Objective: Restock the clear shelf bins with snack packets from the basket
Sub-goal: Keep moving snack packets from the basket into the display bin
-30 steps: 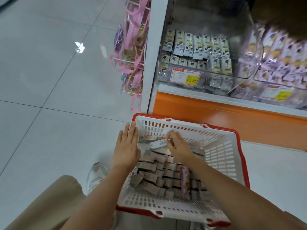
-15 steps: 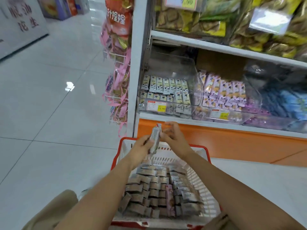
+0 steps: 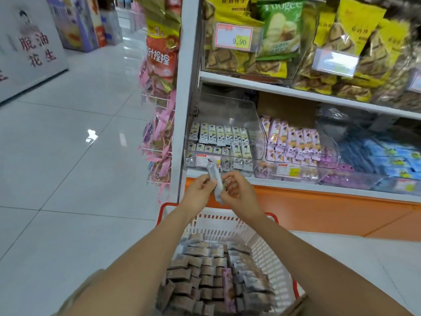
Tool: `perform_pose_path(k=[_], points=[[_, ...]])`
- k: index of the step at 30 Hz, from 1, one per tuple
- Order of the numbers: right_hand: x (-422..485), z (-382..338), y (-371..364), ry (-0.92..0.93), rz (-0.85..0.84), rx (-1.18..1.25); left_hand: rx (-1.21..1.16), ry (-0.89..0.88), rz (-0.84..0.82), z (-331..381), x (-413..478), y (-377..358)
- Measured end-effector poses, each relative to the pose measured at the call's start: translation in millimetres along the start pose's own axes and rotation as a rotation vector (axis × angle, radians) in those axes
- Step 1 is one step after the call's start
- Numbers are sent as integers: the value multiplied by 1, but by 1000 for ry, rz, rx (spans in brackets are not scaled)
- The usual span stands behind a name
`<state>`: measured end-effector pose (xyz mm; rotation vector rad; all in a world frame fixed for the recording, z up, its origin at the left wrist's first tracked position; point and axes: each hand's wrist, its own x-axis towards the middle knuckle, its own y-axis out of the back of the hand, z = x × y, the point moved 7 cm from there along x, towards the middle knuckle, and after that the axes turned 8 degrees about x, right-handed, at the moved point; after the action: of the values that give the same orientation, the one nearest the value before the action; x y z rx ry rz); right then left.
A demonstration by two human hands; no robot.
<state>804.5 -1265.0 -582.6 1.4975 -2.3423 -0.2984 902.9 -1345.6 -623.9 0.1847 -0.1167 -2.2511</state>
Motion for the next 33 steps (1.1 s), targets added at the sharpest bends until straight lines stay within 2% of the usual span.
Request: perform_pose_path(k=[4,5,7,9,14,19,27,30,33], points=[[40,-23,26,48,130,-54,676,-372,264,45,16,18],[53,-25,33,46,162,-86,831,-433,285,50,19,19],[78,-24,45,10,209,-167,1089,-418,237,46,32,18],[102,-18,51,-31,226,-251,1224,-358,192,36,41,17],[143,-4,48,-97,206,-503,1311,-406,248,24,45,14],[157,16,36,-304,60,-674,1306,-444,272,19,48,14],[169,36,35,-406,74,-740,1293,-436,226,23,44,16],[164,34,37,-373,51,-714,1313,-425,204,23,43,16],[151,21,40,-233,91,-609,1297,-424,189,22,40,17]])
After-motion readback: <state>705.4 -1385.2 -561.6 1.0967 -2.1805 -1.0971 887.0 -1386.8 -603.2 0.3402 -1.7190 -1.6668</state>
